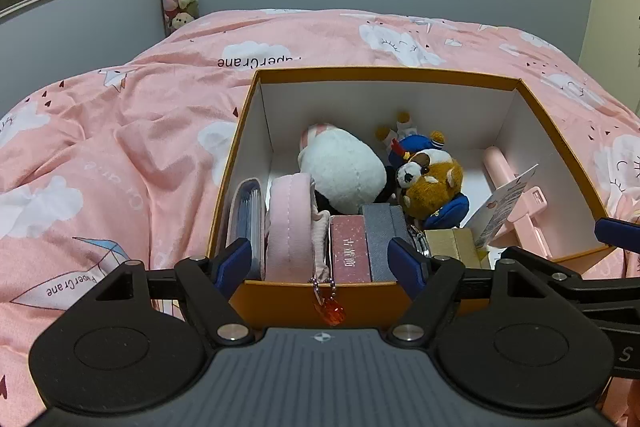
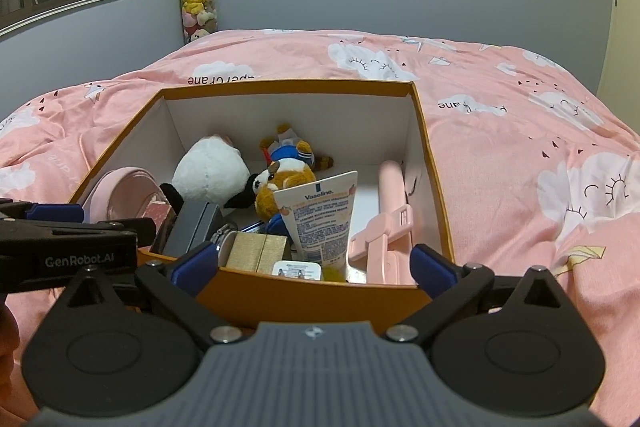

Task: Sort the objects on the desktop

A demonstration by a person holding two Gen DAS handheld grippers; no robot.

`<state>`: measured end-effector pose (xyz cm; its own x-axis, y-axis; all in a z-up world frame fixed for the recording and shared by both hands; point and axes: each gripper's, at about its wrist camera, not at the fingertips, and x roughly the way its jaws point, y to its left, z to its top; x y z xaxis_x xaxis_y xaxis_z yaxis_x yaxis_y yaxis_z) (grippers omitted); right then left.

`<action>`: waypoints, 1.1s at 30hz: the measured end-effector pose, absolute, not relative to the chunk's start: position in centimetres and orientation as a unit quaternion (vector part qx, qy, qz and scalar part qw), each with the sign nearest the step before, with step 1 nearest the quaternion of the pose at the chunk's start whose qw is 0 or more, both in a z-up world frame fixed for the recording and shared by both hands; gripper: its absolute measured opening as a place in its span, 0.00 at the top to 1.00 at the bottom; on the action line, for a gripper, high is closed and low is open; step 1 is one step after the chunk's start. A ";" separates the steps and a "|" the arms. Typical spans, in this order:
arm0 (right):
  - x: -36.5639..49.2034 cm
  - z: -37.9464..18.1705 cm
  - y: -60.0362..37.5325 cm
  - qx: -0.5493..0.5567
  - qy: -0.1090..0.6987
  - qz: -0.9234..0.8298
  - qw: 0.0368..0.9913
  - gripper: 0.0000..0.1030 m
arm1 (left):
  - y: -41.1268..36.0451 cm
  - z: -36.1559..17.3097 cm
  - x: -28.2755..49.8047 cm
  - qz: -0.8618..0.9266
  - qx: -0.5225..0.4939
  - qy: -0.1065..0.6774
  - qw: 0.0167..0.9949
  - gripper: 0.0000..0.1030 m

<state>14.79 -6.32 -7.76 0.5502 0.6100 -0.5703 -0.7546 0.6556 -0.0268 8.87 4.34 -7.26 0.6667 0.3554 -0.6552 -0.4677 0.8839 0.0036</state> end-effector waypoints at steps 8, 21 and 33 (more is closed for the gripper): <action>14.8 -7.8 -6.3 -0.135 0.267 0.392 0.870 0.01 | 4.3 -7.2 8.9 0.226 -0.083 0.342 0.908 0.14; 14.8 -7.9 -6.3 -0.135 0.267 0.391 0.870 0.01 | 4.4 -7.2 9.0 0.227 -0.085 0.345 0.907 0.13; 14.8 -7.8 -6.4 -0.135 0.267 0.391 0.870 0.01 | 4.4 -7.2 8.9 0.226 -0.085 0.345 0.907 0.13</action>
